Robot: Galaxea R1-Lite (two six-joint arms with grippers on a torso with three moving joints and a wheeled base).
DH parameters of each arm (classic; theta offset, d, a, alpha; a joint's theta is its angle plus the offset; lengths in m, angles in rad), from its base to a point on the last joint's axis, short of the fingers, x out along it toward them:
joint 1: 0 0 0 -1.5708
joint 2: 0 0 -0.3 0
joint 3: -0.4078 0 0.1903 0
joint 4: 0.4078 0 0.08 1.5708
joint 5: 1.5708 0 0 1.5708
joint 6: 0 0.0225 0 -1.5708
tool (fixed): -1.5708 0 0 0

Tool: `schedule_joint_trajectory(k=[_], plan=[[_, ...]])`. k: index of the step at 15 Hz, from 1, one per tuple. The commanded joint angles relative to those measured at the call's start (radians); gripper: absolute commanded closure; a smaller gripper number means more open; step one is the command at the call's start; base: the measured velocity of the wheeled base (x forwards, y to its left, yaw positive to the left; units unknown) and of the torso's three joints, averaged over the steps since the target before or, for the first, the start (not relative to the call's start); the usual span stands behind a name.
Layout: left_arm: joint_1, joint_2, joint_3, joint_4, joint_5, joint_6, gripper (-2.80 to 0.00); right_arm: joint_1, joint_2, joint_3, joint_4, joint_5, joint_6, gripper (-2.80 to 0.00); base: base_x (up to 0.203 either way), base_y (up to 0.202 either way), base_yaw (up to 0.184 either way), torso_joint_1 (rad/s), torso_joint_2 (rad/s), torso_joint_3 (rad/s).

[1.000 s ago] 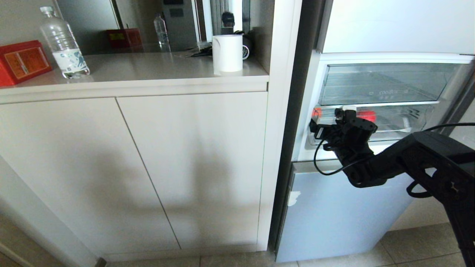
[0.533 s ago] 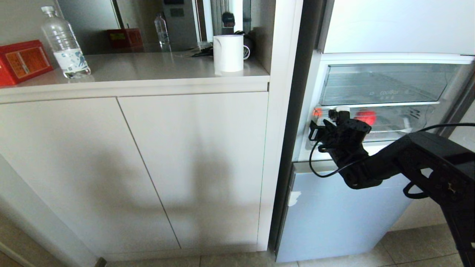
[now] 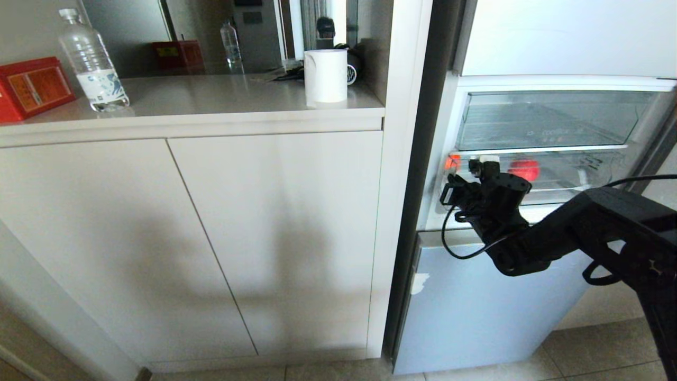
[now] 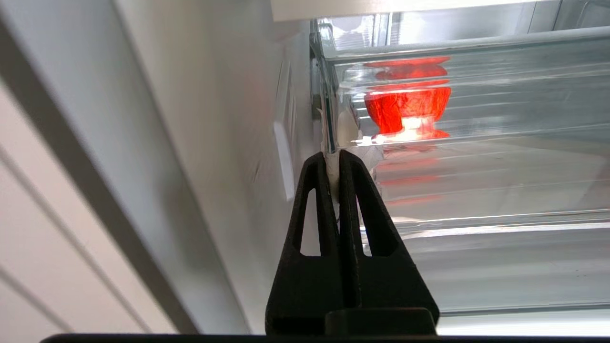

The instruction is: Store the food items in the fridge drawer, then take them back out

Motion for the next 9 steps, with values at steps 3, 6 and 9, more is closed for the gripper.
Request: schedule_joint_trajectory(k=[3,6,9], plan=[[0.001,0.002,0.0,0.0,0.001,0.0,0.0,0.004,-0.075,0.168,-0.112,0.007,0.004,0.0,0.0,0.0,0.0,0.0,0.0,0.0],[0.001,0.002,0.0,0.0,0.001,0.0,0.0,0.005,-0.134,0.308,-0.194,0.02,0.005,0.0,0.0,0.0,0.0,0.0,0.0,0.0],[0.001,0.002,0.0,0.0,0.0,0.0,0.0,0.005,-0.222,0.477,-0.243,0.055,0.006,0.0,0.0,0.0,0.0,0.0,0.0,0.0]])
